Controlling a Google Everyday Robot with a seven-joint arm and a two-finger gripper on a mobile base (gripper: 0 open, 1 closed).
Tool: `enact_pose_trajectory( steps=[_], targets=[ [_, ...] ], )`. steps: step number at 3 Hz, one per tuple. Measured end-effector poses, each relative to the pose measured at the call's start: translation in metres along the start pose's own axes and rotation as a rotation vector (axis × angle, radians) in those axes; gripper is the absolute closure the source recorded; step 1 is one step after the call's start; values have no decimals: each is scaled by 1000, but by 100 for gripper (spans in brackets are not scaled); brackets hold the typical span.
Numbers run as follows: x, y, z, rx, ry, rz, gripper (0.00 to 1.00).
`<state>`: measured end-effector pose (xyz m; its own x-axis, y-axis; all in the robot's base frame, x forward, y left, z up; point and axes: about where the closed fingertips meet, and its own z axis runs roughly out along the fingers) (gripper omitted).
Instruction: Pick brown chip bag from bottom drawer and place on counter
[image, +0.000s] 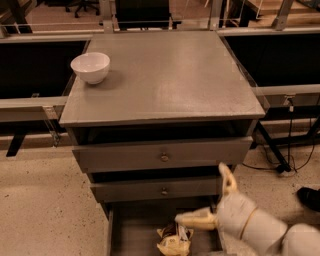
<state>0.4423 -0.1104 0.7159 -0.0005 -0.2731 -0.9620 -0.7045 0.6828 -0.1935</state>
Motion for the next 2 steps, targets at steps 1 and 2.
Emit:
enact_pose_trajectory(
  steps=[1, 2],
  targets=[
    [140, 84, 0, -62, 111, 147, 0],
    [199, 116, -9, -75, 145, 271, 0]
  ],
)
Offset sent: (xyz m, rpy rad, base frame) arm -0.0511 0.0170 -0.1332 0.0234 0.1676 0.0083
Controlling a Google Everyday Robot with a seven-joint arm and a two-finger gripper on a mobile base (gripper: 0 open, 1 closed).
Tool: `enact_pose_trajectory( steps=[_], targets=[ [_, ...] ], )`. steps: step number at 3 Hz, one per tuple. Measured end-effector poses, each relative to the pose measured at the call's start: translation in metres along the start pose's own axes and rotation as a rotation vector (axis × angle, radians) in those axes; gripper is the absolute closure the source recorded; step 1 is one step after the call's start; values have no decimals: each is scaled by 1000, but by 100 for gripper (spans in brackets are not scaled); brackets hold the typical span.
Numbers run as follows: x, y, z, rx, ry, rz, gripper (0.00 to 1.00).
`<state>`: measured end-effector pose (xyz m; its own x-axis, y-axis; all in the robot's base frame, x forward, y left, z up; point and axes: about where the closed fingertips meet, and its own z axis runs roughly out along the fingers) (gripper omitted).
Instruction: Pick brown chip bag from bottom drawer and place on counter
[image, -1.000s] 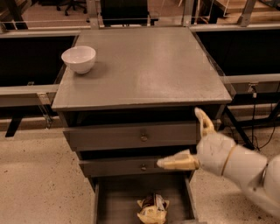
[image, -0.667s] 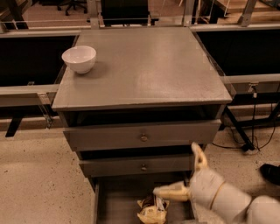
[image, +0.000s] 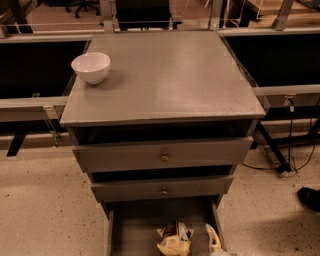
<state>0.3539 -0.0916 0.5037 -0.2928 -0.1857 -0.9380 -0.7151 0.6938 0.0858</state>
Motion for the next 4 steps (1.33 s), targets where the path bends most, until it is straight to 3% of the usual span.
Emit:
enact_pose_trajectory(
  steps=[1, 2, 3, 4],
  targets=[
    [25, -23, 18, 26, 63, -72, 0],
    [75, -43, 67, -4, 141, -233, 0],
    [149, -33, 123, -146, 172, -318, 1],
    [192, -5, 144, -281, 230, -335, 23]
  ],
)
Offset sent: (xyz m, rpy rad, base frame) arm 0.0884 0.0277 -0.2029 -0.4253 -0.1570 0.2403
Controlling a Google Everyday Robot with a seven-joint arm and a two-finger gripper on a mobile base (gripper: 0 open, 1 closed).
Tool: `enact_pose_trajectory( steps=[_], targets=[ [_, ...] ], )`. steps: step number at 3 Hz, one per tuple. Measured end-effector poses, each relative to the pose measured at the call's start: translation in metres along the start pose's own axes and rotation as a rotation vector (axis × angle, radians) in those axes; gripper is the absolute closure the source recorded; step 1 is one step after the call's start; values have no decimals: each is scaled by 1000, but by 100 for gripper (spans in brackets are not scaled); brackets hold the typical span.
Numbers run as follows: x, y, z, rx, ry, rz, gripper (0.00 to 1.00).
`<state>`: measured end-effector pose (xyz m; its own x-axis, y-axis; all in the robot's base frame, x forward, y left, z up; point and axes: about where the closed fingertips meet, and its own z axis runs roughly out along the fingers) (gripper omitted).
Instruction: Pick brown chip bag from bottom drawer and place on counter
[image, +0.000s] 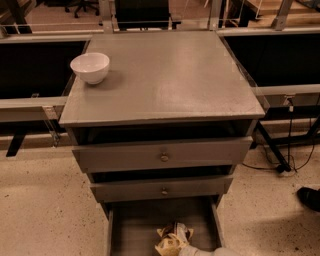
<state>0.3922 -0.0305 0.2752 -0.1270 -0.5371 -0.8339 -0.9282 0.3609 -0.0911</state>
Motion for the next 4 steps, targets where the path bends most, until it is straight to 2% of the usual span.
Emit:
enact_pose_trajectory(
  steps=[1, 2, 3, 4],
  targets=[
    [15, 1, 12, 2, 27, 6, 46],
    [23, -19, 12, 78, 39, 5, 69],
    [19, -36, 3, 133, 21, 17, 93],
    [-5, -56, -21, 172, -68, 99, 100]
  ],
)
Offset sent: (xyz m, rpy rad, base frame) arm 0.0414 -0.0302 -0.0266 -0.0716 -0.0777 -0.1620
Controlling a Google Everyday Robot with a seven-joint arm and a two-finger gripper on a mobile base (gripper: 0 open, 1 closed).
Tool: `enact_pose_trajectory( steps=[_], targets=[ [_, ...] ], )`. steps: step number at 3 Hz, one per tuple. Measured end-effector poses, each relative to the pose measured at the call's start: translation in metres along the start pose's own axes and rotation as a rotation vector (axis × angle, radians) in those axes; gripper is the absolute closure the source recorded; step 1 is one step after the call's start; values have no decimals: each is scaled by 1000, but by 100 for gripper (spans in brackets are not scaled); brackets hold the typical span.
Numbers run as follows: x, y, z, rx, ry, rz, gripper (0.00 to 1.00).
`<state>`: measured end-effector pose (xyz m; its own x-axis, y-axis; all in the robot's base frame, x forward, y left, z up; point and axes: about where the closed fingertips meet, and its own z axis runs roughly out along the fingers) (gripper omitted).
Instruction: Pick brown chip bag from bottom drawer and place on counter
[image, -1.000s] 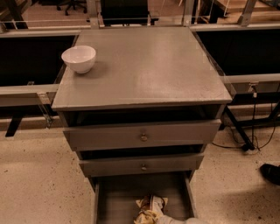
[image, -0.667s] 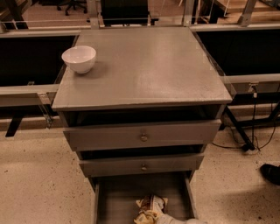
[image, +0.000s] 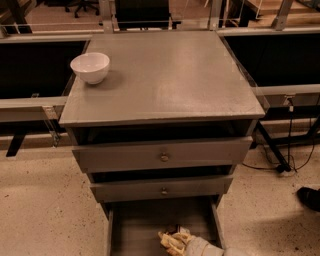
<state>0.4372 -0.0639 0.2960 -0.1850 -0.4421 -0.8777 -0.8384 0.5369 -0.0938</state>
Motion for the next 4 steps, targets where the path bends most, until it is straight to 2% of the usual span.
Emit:
enact_pose_trajectory(
  steps=[1, 2, 3, 4],
  targets=[
    [-59, -14, -40, -15, -155, 77, 100],
    [-140, -33, -92, -61, -299, 114, 100],
    [-227, -85, -149, -107, -368, 129, 100],
    [-312, -142, -206, -145, -404, 142, 100]
  ],
)
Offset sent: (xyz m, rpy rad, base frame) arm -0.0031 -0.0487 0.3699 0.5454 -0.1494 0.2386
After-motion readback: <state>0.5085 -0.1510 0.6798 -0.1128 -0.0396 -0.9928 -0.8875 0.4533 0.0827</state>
